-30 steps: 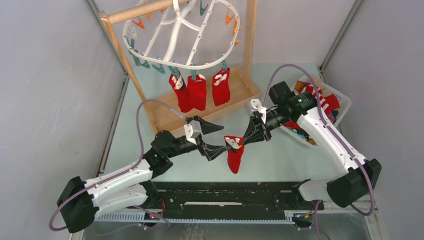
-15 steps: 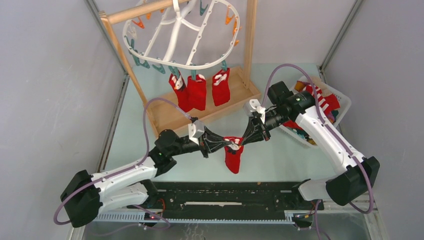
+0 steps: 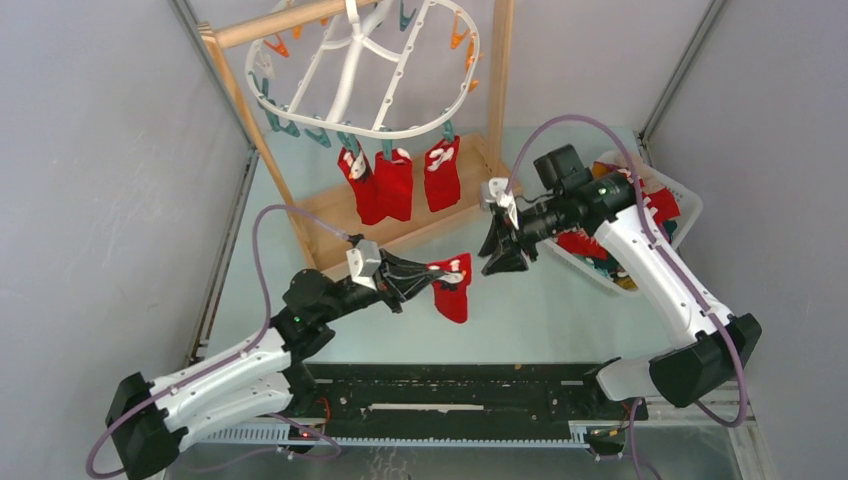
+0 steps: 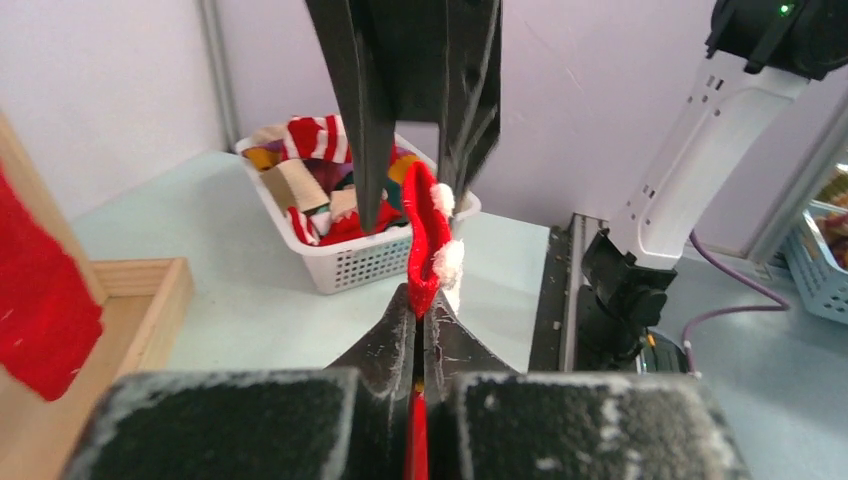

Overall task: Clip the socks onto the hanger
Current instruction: Pick up the sock from the bin, then rotate the hanger at the clothesline.

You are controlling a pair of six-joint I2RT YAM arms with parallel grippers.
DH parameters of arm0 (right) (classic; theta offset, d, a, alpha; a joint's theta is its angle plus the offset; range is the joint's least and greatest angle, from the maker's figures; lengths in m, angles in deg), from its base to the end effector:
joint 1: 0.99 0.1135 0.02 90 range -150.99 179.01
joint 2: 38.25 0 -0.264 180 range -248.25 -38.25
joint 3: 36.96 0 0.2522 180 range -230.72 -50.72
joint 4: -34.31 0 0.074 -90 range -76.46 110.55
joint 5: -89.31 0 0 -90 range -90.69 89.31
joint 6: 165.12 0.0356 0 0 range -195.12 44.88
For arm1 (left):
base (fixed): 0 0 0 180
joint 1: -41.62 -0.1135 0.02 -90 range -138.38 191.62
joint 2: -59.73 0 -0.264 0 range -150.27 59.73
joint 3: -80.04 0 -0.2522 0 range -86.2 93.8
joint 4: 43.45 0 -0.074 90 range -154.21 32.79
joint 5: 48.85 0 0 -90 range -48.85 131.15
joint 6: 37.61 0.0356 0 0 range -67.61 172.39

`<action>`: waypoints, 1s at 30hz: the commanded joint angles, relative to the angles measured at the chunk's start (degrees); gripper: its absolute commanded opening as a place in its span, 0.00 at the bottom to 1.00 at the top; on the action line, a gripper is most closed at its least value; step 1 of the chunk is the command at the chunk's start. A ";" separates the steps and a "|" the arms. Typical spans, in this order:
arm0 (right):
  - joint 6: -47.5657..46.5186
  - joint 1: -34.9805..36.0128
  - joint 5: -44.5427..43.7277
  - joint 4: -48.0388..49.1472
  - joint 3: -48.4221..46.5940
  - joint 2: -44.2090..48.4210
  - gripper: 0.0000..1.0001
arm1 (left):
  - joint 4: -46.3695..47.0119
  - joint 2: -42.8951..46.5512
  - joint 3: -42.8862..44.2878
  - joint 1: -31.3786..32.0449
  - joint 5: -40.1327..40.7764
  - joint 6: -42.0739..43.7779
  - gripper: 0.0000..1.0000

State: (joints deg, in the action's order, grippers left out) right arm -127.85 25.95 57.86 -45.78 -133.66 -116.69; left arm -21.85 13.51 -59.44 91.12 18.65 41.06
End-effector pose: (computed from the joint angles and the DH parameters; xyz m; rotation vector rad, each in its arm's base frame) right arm 0.2094 0.1405 0.3696 -1.6706 1.5126 1.0946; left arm 0.1137 -0.1542 0.3083 0.7840 1.1692 -1.1464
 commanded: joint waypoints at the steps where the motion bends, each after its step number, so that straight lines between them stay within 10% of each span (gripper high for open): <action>1: 4.15 -3.97 -6.41 -0.33 -12.49 -0.67 0.55 | -5.54 5.98 -3.16 0.16 10.03 3.32 0.00; 5: 14.27 -10.88 -0.79 9.25 -18.83 -1.04 0.61 | -9.39 10.33 -3.76 0.21 15.50 5.06 0.00; 10: 65.08 -15.19 -4.16 40.83 -16.95 -2.06 0.57 | -11.29 12.19 -3.75 0.17 18.67 5.62 0.00; 15: 90.38 -12.50 -15.33 49.89 -17.01 -3.84 0.61 | -12.96 12.36 -2.56 0.17 19.72 5.96 0.00; 30: 114.48 -7.72 -26.52 58.03 -18.11 -11.95 0.70 | -15.47 11.77 -0.58 0.16 20.49 8.56 0.00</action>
State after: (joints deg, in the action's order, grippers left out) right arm -19.11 17.69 34.99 9.98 -149.88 -127.31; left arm -37.39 25.27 -62.22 91.12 38.06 47.11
